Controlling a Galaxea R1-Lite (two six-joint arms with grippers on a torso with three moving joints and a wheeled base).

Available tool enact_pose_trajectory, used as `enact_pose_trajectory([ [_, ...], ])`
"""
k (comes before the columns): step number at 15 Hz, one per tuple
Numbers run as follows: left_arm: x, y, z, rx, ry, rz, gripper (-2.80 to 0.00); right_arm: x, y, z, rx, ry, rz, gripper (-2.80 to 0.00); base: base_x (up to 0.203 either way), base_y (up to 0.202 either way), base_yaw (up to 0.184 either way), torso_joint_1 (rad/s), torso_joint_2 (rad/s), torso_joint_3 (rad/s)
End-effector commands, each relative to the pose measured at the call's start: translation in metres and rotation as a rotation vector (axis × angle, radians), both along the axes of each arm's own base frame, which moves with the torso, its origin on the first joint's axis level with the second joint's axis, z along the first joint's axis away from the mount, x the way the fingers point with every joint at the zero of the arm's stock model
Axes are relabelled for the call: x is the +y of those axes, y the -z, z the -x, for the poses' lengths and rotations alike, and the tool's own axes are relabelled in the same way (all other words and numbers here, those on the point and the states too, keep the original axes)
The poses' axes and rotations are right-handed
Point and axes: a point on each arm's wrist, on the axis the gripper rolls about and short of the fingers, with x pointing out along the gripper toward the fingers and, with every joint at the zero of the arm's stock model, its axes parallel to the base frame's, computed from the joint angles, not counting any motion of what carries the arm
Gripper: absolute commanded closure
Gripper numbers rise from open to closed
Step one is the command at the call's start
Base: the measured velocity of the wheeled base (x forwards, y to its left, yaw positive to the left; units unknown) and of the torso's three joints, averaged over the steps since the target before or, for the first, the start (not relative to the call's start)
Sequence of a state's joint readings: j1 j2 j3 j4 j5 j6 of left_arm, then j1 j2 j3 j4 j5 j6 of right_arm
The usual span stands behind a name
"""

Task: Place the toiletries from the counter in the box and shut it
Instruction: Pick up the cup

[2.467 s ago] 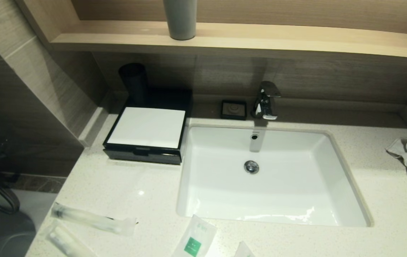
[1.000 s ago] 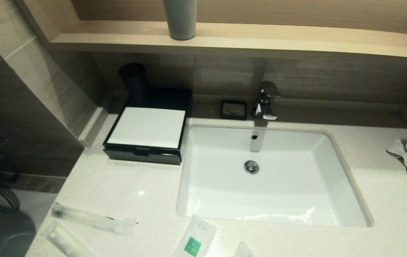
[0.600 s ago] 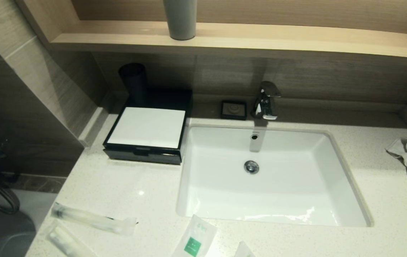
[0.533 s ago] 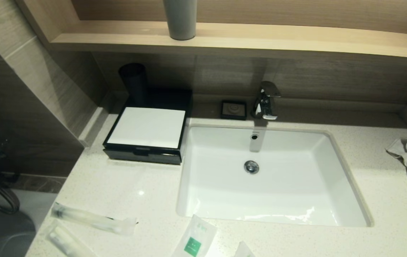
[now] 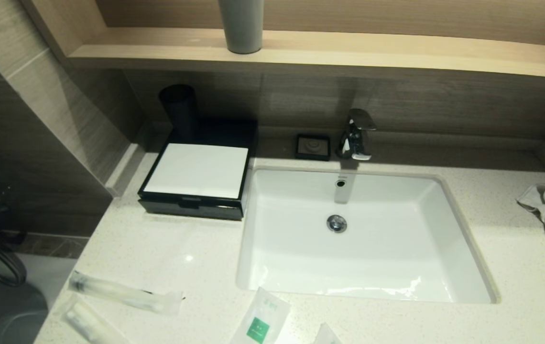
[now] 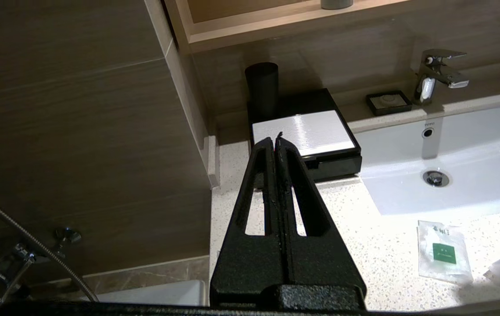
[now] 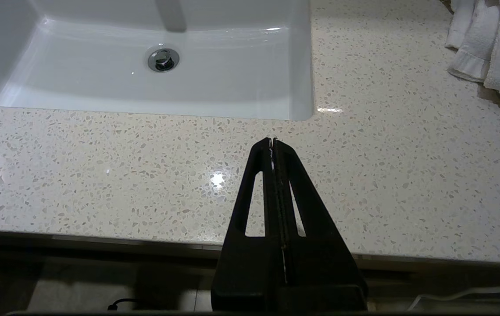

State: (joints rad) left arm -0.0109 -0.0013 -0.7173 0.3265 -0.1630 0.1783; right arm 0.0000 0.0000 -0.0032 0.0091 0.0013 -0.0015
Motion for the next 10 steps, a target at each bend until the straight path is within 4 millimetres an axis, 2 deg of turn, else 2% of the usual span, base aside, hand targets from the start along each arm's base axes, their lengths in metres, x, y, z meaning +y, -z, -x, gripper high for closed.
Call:
enact_pose_trajectory([
  [1, 0.000, -0.003, 0.003, -0.013, 0.000, -0.002, 0.00, 0.000, 0.000, 0.000, 0.000, 0.000, 0.000, 0.00, 0.000, 0.000, 0.000, 0.000, 0.00, 0.000],
  [4, 0.000, -0.015, 0.005, -0.020, -0.003, 0.000, 0.00, 0.000, 0.000, 0.000, 0.000, 0.000, 0.000, 0.00, 0.000, 0.000, 0.000, 0.000, 0.00, 0.000],
  [5, 0.000, -0.027, -0.003, 0.004, -0.007, 0.002, 0.00, 0.000, 0.000, 0.000, 0.001, 0.000, 0.000, 0.00, 0.000, 0.000, 0.000, 0.000, 0.00, 0.000],
  [8, 0.000, -0.079, -0.034, 0.059, -0.015, 0.023, 0.00, 0.000, 0.000, 0.000, 0.001, 0.000, 0.000, 0.00, 0.000, 0.000, 0.000, 0.000, 0.00, 0.000],
  [10, 0.000, -0.103, -0.055, 0.063, -0.014, 0.036, 0.00, 0.000, 0.000, 0.000, 0.000, 0.001, 0.000, 0.00, 0.000, 0.000, 0.000, 0.000, 0.00, 0.000],
])
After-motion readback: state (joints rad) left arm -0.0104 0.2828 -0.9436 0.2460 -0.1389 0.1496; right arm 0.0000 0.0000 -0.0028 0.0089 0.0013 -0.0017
